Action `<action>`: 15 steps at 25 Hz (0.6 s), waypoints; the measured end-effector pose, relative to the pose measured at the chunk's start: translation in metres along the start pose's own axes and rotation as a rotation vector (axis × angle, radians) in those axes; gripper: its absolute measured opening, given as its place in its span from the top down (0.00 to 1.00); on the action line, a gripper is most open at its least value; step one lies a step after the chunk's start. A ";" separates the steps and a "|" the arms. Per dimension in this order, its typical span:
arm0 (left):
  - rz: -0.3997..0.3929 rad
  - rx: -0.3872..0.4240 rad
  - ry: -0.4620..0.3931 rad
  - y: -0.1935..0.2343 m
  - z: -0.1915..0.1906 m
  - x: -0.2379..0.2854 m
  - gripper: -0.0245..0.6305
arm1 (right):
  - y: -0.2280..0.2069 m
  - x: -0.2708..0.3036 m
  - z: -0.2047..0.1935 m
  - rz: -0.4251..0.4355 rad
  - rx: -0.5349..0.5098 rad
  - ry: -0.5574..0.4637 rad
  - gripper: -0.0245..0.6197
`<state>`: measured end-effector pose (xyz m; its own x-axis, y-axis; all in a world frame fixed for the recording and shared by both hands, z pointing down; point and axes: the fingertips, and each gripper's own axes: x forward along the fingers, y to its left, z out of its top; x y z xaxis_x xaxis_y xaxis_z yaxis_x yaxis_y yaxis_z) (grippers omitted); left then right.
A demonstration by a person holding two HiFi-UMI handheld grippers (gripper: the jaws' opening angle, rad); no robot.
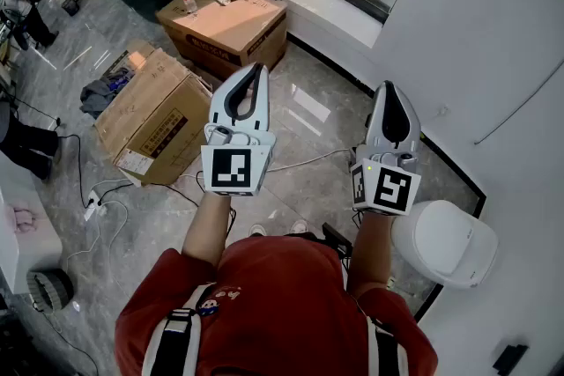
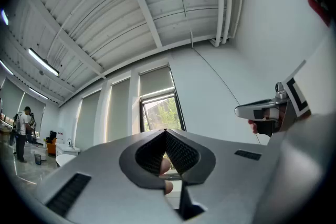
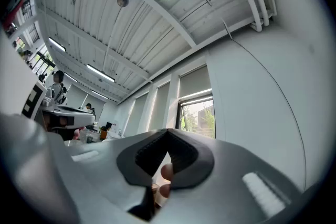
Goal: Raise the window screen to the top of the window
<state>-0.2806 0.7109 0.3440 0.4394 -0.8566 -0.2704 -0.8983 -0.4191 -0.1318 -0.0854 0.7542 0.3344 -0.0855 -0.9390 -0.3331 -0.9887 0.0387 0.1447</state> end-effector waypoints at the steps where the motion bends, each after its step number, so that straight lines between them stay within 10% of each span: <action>1: -0.003 0.003 0.005 -0.003 -0.001 0.002 0.96 | -0.002 0.001 -0.001 0.002 0.006 -0.001 0.95; 15: 0.006 -0.005 0.063 -0.057 -0.027 0.030 0.96 | -0.061 -0.003 -0.042 0.008 0.055 0.040 0.95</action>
<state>-0.2164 0.7004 0.3688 0.4333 -0.8762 -0.2108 -0.9009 -0.4152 -0.1260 -0.0202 0.7409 0.3657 -0.0899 -0.9513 -0.2948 -0.9934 0.0643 0.0955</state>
